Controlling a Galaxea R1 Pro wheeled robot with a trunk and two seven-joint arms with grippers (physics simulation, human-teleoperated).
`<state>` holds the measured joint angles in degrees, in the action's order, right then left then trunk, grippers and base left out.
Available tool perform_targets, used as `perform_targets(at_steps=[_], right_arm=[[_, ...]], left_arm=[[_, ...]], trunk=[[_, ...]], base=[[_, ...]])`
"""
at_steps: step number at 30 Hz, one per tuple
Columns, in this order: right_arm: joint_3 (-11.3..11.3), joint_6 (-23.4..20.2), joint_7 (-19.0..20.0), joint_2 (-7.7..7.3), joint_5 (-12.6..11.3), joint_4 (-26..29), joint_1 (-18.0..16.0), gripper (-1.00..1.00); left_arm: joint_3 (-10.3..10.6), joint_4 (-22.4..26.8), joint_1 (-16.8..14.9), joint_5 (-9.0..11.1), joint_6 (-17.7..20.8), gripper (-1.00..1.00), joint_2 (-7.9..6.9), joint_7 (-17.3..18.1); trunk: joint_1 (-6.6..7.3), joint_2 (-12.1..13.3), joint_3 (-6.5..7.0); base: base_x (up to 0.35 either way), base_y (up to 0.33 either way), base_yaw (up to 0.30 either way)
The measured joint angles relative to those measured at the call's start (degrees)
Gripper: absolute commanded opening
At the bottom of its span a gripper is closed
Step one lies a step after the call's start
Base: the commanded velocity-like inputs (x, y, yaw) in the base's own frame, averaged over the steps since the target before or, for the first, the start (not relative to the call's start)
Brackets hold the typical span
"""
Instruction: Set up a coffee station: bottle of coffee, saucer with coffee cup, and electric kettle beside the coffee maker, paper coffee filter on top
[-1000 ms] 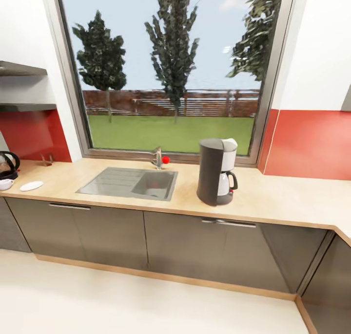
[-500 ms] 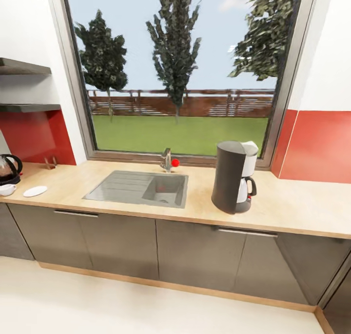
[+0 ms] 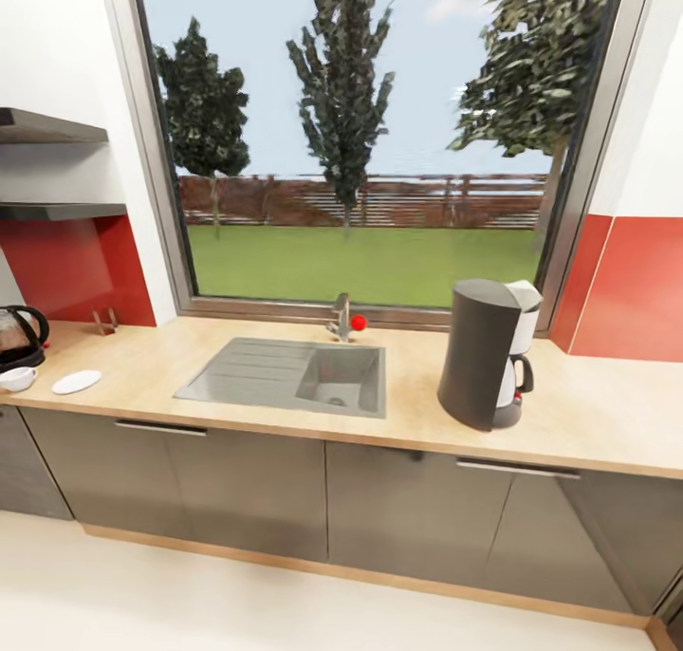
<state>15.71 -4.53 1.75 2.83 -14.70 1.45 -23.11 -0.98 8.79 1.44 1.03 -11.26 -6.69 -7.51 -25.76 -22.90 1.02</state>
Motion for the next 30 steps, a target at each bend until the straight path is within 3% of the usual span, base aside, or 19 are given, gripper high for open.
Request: perform_targets(at_steps=[7, 30], right_arm=[[-0.04, 0.11, 0.01, -0.15, 0.03, -0.01, 0.00, 1.00], [0.15, 0.60, 0.11, -1.51, 0.31, -0.02, 0.00, 1.00]], left_arm=[[-0.06, 0.00, 0.00, 0.00, 0.00, 1.00, 0.00, 0.01], [-0.01, 0.00, 0.00, 0.00, -0.17, 1.00, 1.09, 0.11]], trunk=[[-0.01, 0.00, -0.01], [-0.01, 0.00, -0.77]], base=[[0.018, 0.026, 0.129], [0.000, 0.001, 0.263]])
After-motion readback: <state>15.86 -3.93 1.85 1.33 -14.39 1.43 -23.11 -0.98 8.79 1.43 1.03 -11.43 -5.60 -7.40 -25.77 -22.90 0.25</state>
